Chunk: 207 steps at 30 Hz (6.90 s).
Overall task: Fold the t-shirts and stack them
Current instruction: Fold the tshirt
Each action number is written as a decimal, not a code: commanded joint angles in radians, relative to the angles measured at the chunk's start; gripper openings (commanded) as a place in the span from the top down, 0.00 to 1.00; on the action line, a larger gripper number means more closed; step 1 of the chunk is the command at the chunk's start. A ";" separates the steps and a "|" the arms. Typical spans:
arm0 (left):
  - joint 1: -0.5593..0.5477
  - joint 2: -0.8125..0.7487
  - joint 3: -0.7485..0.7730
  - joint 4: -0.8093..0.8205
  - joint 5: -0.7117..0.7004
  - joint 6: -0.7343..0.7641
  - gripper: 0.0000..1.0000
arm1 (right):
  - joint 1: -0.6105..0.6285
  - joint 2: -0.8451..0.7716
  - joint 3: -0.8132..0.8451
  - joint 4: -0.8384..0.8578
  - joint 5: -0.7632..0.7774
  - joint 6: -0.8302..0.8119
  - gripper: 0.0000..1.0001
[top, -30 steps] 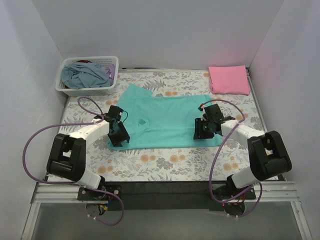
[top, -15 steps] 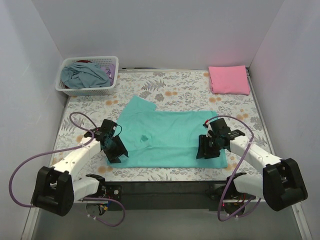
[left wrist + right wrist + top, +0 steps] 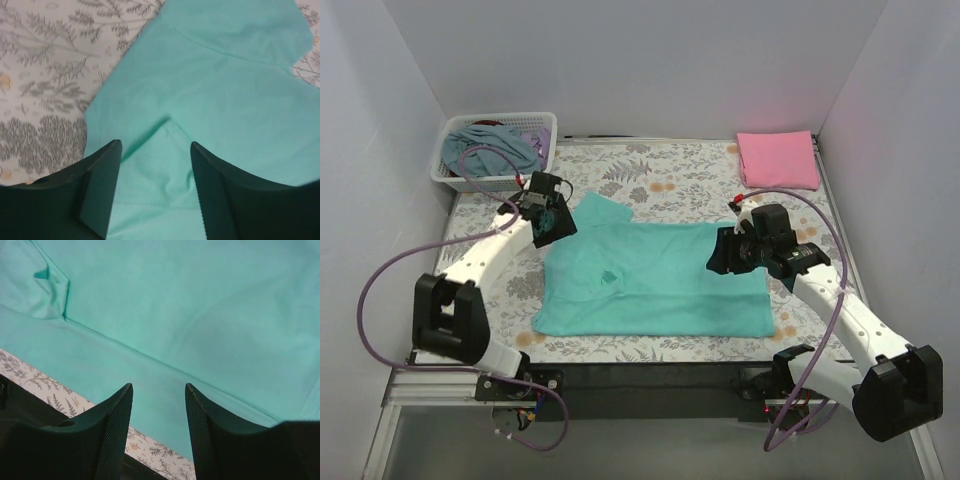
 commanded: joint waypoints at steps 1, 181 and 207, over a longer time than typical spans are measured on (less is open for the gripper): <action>0.040 0.142 0.073 0.124 -0.051 0.116 0.47 | 0.002 -0.054 -0.022 0.120 -0.039 -0.016 0.48; 0.117 -0.143 -0.186 0.207 0.129 0.102 0.37 | -0.492 0.001 -0.205 0.312 0.012 0.068 0.47; -0.030 0.404 0.112 0.278 0.003 0.224 0.46 | -0.179 -0.114 -0.288 0.246 0.024 0.039 0.40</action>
